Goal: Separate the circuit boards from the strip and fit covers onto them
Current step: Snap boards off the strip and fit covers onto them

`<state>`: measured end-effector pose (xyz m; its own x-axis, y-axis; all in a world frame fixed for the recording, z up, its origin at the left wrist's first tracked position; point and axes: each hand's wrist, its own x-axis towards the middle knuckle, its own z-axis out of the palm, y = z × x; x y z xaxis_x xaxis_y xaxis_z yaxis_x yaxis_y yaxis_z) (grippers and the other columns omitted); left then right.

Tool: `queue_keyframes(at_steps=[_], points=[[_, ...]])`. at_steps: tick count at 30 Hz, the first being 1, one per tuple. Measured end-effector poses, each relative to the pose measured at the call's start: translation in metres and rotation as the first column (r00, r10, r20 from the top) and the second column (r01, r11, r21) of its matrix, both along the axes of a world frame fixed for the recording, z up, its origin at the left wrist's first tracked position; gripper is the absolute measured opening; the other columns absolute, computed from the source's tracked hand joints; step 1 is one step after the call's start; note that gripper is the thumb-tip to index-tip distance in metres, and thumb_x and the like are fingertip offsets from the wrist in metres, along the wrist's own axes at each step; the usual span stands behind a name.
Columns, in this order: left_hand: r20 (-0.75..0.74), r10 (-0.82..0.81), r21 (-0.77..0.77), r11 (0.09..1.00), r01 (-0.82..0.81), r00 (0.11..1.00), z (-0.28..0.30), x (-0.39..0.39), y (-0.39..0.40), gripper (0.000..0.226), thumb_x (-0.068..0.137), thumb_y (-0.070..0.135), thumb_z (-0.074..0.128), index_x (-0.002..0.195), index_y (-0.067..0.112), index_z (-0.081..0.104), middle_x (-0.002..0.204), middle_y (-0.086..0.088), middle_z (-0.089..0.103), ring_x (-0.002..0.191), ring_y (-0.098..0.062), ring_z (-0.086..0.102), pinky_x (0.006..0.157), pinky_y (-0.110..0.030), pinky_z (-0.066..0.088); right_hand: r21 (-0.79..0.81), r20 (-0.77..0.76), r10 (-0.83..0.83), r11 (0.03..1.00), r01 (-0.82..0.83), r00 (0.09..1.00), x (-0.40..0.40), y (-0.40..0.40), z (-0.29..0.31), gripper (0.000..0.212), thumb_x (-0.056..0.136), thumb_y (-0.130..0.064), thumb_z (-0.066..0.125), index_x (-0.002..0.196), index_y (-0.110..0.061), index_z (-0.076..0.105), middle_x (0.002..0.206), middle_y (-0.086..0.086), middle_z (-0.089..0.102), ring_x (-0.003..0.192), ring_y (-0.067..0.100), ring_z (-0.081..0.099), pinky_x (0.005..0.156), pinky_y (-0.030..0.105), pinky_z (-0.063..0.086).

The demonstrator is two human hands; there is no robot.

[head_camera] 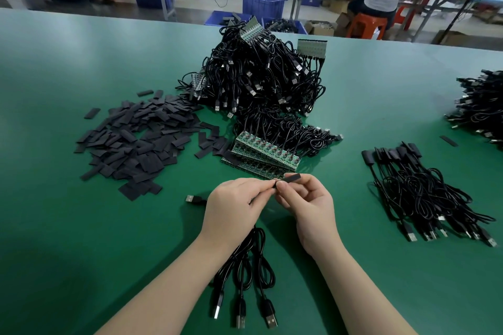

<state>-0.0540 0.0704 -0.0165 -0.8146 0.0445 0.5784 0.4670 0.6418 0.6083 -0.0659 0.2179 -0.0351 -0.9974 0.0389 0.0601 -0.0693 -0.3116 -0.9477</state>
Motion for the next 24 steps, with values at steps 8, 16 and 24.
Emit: queue_keyframes(at_steps=[8,16,24], points=[[-0.034,-0.032,-0.022,0.999,0.032,0.999,-0.001,-0.004,-0.004,0.017,0.084,0.02,0.07,0.097,0.015,0.079,0.088,0.006,0.076,0.082,-0.011,0.07,0.072,-0.035,0.057,0.006,0.026,0.016,1.0,-0.016,1.0,0.0,-0.001,0.003,0.022,0.064,-0.035,0.086,0.08,-0.027,0.073,0.063,0.003,0.055,0.063,0.015,0.053,0.07,0.025,0.054],[-0.008,0.01,0.012,1.0,-0.009,1.0,-0.001,-0.006,0.001,0.016,0.083,0.022,0.07,0.097,0.019,0.079,0.088,0.007,0.075,0.08,-0.01,0.069,0.07,-0.034,0.057,0.061,-0.017,-0.062,0.996,0.063,0.998,0.005,-0.004,0.009,0.04,0.08,-0.019,0.077,0.117,-0.028,0.064,0.079,0.001,0.074,0.073,0.011,0.069,0.072,0.021,0.055],[-0.002,0.032,0.044,0.999,-0.032,0.999,-0.004,-0.007,0.004,0.018,0.081,0.018,0.073,0.097,0.012,0.079,0.089,0.0,0.076,0.08,-0.015,0.071,0.07,-0.036,0.058,0.293,-0.133,-0.163,0.936,0.195,0.978,0.008,-0.011,0.008,0.05,0.09,-0.011,0.07,0.124,-0.045,0.058,0.096,-0.01,0.077,0.093,0.011,0.073,0.085,0.019,0.055]])
